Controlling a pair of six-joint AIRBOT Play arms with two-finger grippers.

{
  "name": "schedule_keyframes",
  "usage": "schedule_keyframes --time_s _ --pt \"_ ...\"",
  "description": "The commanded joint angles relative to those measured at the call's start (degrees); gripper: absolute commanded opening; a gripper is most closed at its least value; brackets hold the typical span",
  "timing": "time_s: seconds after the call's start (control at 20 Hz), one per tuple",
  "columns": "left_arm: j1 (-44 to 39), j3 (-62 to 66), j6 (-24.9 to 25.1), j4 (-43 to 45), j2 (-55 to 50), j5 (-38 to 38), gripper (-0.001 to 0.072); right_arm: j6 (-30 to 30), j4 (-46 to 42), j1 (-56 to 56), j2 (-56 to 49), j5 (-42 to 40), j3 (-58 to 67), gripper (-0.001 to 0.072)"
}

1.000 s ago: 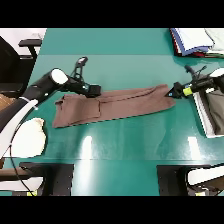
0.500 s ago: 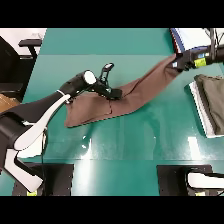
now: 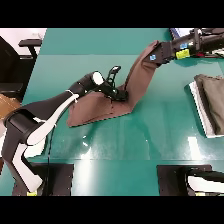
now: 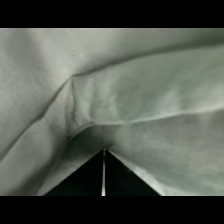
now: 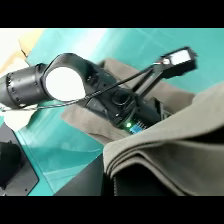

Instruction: Fold the shirts.

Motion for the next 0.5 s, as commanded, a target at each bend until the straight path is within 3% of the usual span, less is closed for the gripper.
schedule_keyframes --time_s 0.0,0.15,0.4,0.45 --pt "4.55 1.27 -0.26 2.6 4.15 -4.59 0.0022 0.07 0.02 3.54 0.02 -1.79 0.31 0.0012" --pt "12.63 1.27 -0.22 8.61 14.08 -7.19 0.0022 -0.2 0.17 9.44 -2.12 -3.85 0.33 0.0012" --pt "26.36 1.27 -0.22 16.15 30.49 -8.5 0.0022 -8.57 6.12 26.69 -13.88 -16.15 1.36 0.0023" --pt "28.57 1.27 -0.22 16.68 32.89 -8.52 0.0023 -9.77 5.33 29.46 -17.14 -16.5 3.63 0.0119"
